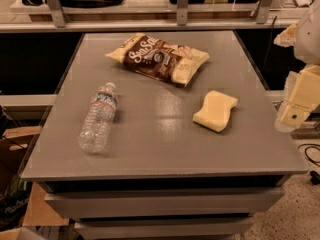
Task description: Move sponge near water bottle
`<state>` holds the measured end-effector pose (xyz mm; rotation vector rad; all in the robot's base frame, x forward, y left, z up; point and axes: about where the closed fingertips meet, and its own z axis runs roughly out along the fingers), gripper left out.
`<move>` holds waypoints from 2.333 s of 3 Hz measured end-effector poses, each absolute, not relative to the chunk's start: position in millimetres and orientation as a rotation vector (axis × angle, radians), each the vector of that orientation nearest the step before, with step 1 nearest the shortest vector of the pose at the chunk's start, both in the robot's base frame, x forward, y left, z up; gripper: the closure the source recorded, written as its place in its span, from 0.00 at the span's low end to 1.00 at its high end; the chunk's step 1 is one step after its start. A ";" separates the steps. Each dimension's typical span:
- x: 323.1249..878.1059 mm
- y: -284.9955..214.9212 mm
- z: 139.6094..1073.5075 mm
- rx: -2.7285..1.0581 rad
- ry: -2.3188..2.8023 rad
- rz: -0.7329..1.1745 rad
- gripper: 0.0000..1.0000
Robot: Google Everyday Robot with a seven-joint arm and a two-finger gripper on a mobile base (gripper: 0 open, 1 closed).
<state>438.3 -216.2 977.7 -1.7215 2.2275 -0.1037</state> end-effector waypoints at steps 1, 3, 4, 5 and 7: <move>438.3 -216.2 977.7 -1.722 2.228 -0.104 0.00; 454.2 -209.7 965.4 -1.899 2.158 -0.108 0.00; 468.1 -203.2 946.0 -2.129 1.985 -0.059 0.00; 478.7 -194.7 923.2 -2.322 1.784 0.030 0.00; 477.8 -171.5 888.2 -2.593 1.435 0.075 0.00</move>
Offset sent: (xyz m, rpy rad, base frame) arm 0.0085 0.0008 -0.0065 -0.0676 0.0266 0.0314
